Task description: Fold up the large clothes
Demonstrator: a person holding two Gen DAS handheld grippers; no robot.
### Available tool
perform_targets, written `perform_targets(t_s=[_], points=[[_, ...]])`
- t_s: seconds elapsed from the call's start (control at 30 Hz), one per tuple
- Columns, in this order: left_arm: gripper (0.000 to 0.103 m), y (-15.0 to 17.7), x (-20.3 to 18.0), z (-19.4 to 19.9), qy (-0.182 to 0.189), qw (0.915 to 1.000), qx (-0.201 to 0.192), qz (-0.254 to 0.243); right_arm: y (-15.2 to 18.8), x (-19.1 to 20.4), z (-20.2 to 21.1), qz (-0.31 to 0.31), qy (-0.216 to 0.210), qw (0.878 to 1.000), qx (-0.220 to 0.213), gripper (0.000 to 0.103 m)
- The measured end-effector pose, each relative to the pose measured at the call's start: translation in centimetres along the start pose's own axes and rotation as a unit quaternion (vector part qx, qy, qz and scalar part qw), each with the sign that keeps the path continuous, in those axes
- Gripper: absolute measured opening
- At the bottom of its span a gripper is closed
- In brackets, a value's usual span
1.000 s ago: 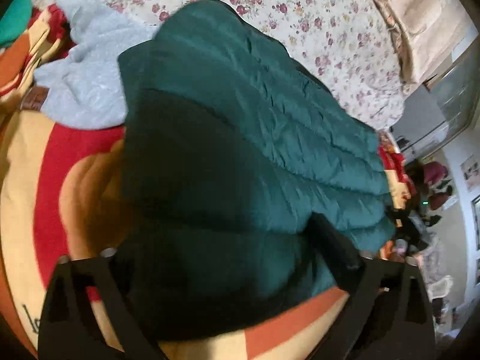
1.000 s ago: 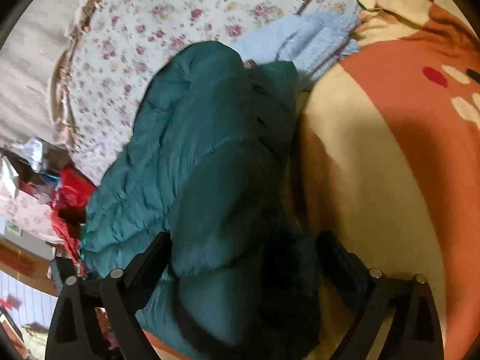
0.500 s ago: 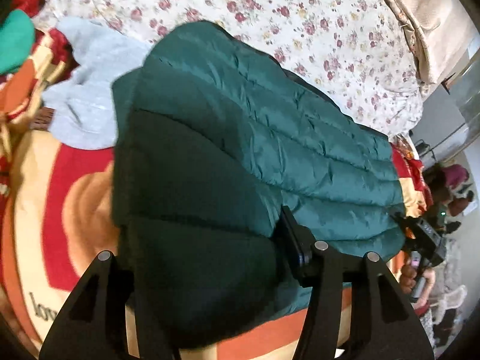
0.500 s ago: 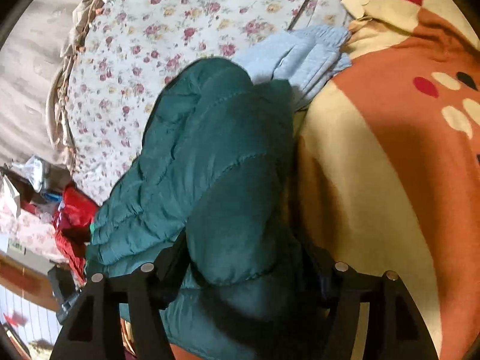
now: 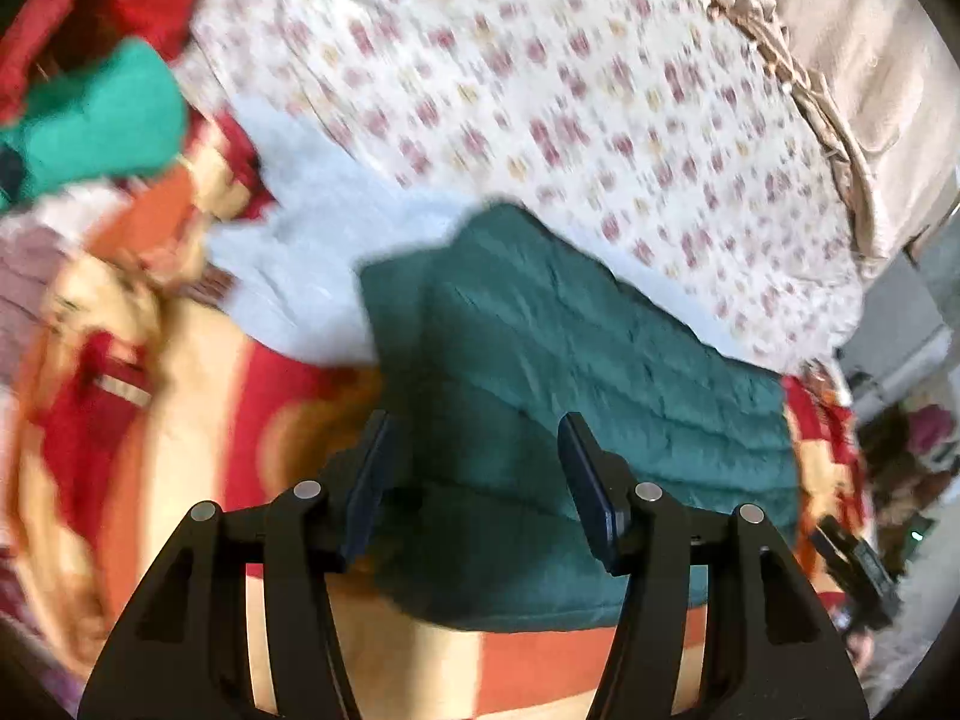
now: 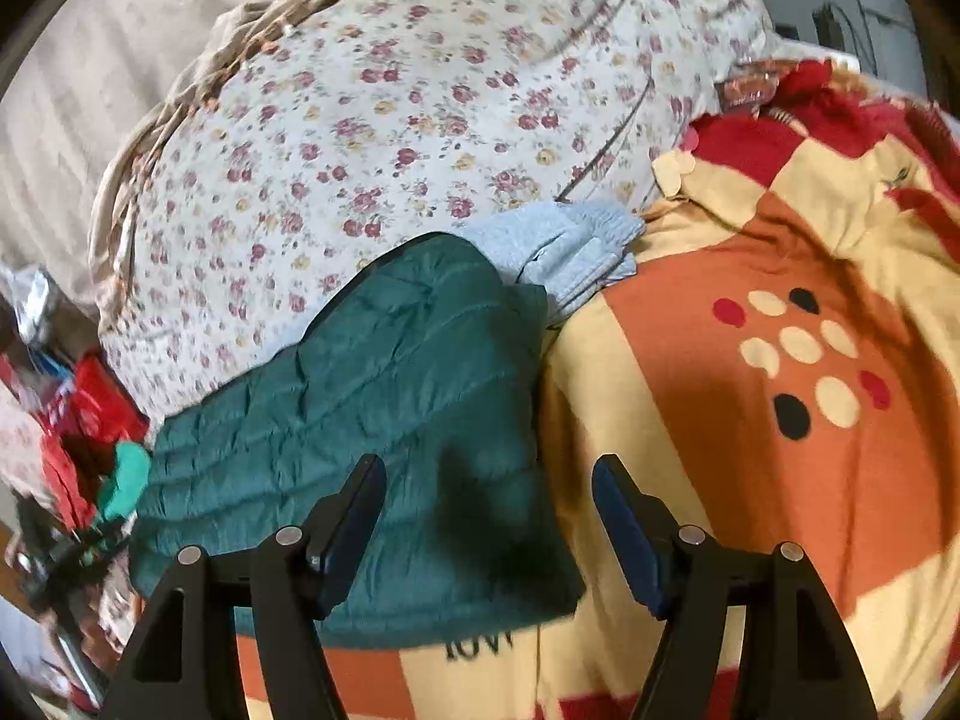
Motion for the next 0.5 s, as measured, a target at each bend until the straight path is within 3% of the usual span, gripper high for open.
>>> perform_targets(t_s=[0.07,0.13,0.17,0.27,0.4,0.5], points=[[0.059,0.3,-1.4,2.6,-0.056,0.9968,-0.042,-0.039,1.0,0.8,0.8,0.007,0.0,1.0,-0.003,0.069],[0.073,1.1,-3.0,4.6,-0.107,0.988,-0.082,-0.076,2.3,1.7,1.6,0.019,0.0,1.0,-0.003,0.069],[0.081,1.6,-4.2,6.0,-0.14,0.9784,-0.113,-0.102,3.1,2.2,2.1,0.025,0.0,1.0,-0.004,0.069],[0.089,4.0,-7.5,9.4,-0.195,0.9509,-0.178,-0.161,4.8,3.7,3.4,0.042,-0.005,0.999,-0.008,0.069],[0.09,7.1,-10.7,12.3,-0.182,0.9393,-0.213,-0.198,6.6,5.2,5.5,0.058,-0.013,0.998,-0.014,0.069],[0.091,9.2,-12.9,13.8,-0.166,0.9362,-0.228,-0.209,7.6,5.8,7.0,0.064,-0.016,0.998,-0.021,0.069]])
Point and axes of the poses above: each gripper's, at about its wrist camera, not at the fingertips, and z roughly against the way its jaws point, x to its left, y to its underside, the point moved 1 cm from there along -z, roughly the way its jaws point, and after that the axes turned 11 degrees about y, right-handed, at the moved point
